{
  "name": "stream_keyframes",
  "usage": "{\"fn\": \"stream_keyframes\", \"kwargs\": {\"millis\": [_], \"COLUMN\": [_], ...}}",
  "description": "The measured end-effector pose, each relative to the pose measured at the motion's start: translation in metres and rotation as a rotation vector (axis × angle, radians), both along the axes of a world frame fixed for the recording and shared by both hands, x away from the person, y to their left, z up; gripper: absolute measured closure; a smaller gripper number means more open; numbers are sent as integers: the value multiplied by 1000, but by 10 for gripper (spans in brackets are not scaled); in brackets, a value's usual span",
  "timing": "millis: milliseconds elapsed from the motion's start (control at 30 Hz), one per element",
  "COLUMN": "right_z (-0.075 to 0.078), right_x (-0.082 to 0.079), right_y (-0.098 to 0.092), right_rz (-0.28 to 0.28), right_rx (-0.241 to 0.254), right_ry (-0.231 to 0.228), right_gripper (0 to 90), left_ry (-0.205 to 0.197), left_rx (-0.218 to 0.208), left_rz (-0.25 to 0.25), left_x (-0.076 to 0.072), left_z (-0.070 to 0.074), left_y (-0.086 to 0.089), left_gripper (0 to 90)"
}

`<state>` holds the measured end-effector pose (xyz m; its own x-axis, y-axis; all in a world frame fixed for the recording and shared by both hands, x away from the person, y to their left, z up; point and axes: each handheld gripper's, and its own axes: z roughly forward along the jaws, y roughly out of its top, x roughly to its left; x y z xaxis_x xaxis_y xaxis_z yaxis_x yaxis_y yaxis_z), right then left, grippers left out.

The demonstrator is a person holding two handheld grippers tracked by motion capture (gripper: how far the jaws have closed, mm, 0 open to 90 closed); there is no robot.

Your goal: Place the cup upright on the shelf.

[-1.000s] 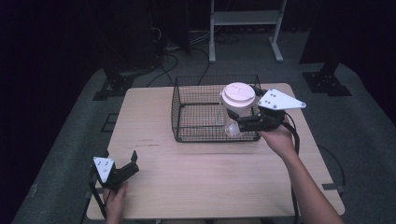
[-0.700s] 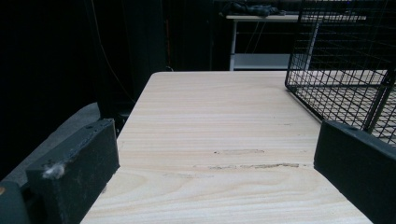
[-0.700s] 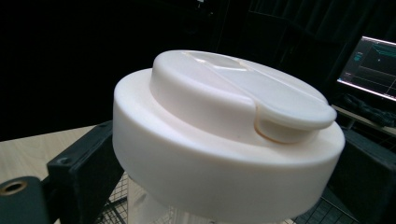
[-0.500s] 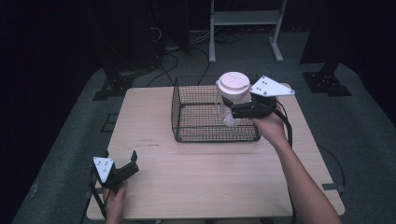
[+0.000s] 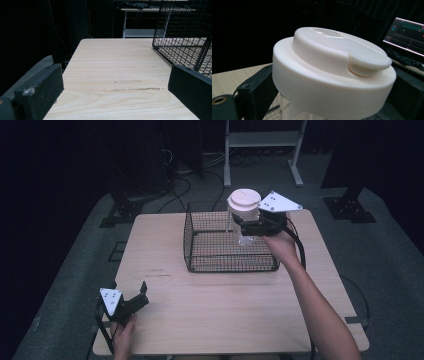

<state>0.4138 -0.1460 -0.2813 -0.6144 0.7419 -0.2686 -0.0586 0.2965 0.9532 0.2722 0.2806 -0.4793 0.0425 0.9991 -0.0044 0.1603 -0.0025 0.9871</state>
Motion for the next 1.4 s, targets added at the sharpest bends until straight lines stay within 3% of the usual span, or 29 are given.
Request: {"fn": "stream_keyframes", "kwargs": {"millis": [667, 1400], "right_z": [-7, -49], "right_x": [36, 79], "right_y": [18, 27], "right_rz": [-38, -108], "right_rx": [2, 1], "right_ry": [11, 82], "right_gripper": [45, 45], "left_ry": [-4, -8], "left_rx": [-7, -17], "left_rz": [-4, -5], "left_x": [-1, -1], "left_z": [0, 0], "left_y": [1, 2], "left_gripper": [0, 0]}}
